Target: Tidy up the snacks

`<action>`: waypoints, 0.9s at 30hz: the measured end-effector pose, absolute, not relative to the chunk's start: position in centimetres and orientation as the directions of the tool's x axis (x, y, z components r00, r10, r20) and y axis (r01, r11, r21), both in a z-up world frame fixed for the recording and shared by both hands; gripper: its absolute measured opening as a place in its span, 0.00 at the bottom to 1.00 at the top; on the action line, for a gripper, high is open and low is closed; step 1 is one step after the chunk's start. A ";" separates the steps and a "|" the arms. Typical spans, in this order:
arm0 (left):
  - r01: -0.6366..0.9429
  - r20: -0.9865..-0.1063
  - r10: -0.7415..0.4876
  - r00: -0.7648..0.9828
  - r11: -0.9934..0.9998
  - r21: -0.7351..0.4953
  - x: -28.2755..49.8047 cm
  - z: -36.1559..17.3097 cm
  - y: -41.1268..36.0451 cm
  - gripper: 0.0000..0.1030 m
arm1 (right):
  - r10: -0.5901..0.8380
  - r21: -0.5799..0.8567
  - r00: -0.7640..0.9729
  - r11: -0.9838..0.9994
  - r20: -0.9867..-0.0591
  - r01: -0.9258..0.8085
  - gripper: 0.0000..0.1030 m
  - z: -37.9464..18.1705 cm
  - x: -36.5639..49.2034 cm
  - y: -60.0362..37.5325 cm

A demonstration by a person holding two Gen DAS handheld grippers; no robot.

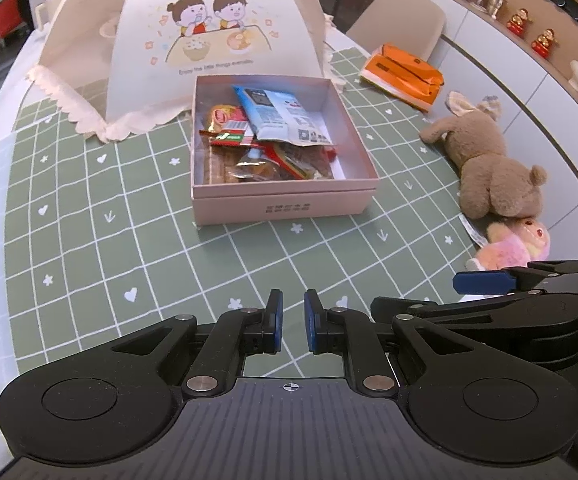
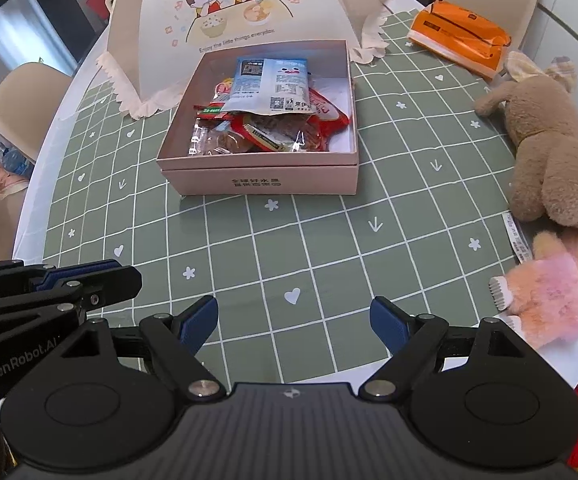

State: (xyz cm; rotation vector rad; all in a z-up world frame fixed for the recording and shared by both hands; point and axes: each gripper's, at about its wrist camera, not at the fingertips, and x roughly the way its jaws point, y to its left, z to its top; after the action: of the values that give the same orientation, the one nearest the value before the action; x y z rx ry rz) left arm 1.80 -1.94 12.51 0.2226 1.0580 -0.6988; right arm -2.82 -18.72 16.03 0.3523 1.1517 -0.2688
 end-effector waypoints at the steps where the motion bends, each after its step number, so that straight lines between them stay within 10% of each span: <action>1: 0.624 -0.857 -0.419 0.301 0.766 -0.156 1.8 12.5 -1.9 0.15 | -0.029 0.132 0.386 0.913 -0.922 0.385 0.82 16.1 -2.9 -18.7; 27: 0.634 -0.845 -0.434 0.312 0.758 -0.155 2.0 12.6 -1.8 0.15 | -0.060 0.115 0.403 0.911 -0.913 0.397 0.82 16.9 -2.8 -18.7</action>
State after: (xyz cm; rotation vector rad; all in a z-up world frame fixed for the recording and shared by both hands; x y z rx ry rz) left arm 2.03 -1.82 12.58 0.2211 1.0349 -0.7122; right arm -2.77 -18.71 16.91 0.3393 1.1239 -0.2957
